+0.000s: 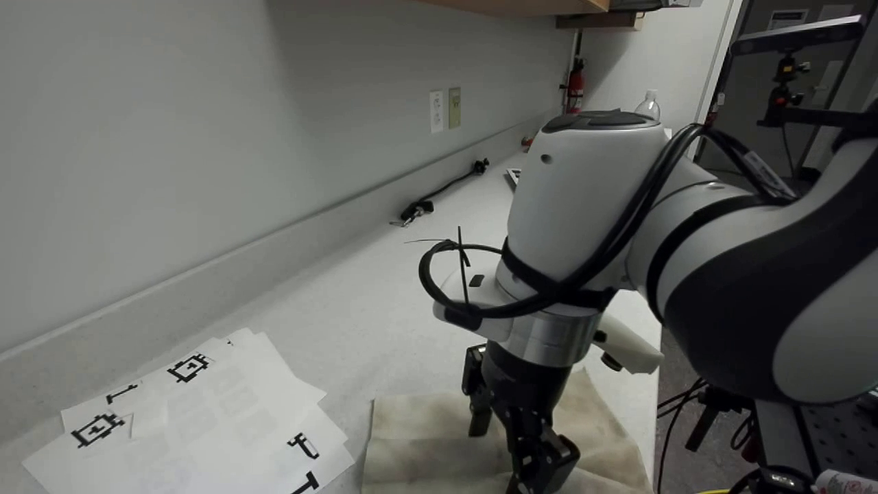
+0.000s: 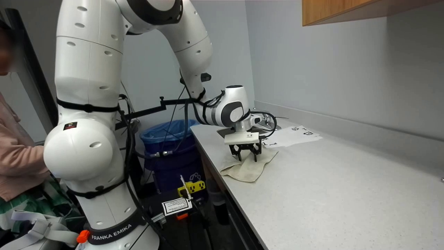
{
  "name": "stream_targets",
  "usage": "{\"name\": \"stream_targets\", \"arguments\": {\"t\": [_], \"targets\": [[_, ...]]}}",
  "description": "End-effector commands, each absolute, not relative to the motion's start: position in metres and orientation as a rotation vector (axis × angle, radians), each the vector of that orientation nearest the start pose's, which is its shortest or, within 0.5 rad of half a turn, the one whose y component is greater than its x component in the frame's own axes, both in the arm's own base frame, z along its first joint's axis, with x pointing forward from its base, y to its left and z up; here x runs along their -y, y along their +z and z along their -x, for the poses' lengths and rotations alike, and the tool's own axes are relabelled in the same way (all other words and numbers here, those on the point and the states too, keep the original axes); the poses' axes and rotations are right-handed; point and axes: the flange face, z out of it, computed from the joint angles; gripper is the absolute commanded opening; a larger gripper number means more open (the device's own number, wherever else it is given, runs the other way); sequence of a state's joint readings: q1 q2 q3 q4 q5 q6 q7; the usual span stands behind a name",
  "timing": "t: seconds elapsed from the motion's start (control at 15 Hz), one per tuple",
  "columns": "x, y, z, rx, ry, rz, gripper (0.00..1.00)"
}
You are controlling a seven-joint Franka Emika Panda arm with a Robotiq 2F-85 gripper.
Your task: Use the white towel to wipe the counter
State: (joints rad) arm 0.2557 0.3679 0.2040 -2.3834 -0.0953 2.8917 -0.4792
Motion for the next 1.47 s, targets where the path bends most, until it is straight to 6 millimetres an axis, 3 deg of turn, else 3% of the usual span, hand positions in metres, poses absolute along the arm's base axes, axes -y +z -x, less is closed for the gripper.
{"name": "stream_targets", "arguments": {"t": [0.0, 0.4, 1.0, 1.4], "targets": [[-0.234, 0.183, -0.471, 1.438, -0.272, 2.734, 0.42], [-0.215, 0.196, -0.481, 1.329, -0.293, 2.793, 0.00], [-0.170, 0.228, -0.494, 1.260, -0.349, 2.891, 0.01], [-0.119, 0.258, -0.500, 1.231, -0.419, 3.028, 0.01]]}}
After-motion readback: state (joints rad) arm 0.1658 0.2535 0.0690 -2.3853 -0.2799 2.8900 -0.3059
